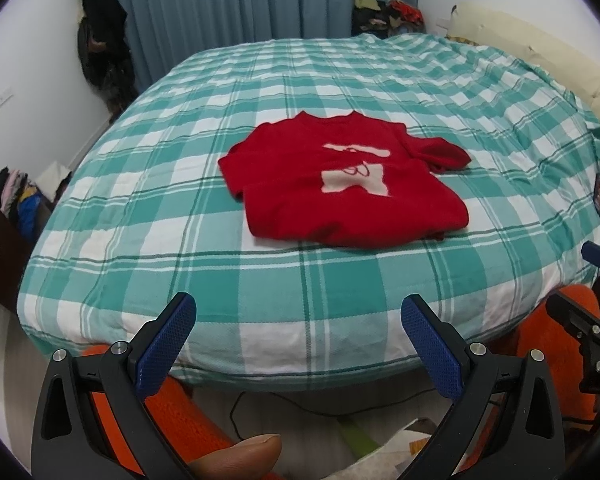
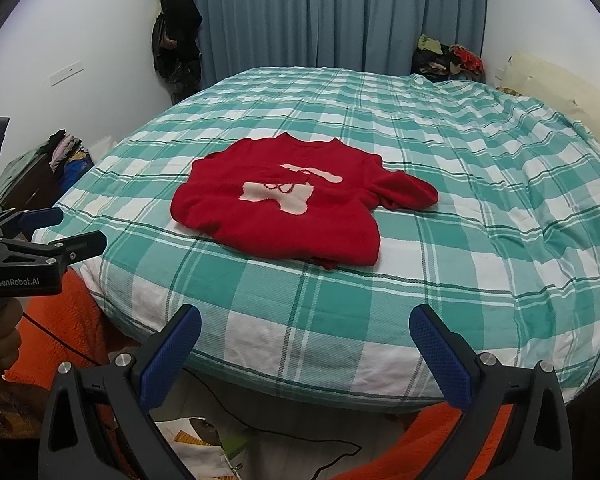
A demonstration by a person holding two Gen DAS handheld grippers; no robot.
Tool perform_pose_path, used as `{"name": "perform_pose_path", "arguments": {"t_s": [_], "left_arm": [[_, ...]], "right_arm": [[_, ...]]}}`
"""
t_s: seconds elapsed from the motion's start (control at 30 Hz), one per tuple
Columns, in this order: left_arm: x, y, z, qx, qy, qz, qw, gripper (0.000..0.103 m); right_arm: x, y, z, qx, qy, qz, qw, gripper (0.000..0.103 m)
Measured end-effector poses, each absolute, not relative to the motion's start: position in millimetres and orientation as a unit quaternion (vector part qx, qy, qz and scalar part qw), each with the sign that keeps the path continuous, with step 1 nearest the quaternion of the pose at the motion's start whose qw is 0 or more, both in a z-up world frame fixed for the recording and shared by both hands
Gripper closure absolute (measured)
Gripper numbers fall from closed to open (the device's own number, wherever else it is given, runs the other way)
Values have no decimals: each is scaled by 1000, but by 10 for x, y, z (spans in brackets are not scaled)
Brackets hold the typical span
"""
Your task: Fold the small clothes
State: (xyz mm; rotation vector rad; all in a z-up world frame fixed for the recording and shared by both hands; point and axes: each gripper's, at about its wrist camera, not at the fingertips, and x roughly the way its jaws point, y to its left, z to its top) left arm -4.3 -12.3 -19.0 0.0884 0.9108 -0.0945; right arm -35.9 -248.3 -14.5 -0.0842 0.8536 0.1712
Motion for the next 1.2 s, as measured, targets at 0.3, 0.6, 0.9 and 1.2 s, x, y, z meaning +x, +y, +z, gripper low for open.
{"name": "perform_pose_path", "arguments": {"t_s": [0.3,0.6,0.9,1.2], "left_arm": [[-33,-121,-195,41,443,-48,894,1],[-42,-127,-207,40,447,-47,893,1],[12,-101,-248,40,452,-47,890,1],[37,-100,-290,41,457,-46,888,1]], "right_arm": [[-362,-2450,-159,-43,416,89,904,0],[-334,-2397,-175,-43,419,95,902,0],[-311,-2404,-209,-40,425,92,900,0],[-289,-2450,-268,-34,429,90,898,0]]}}
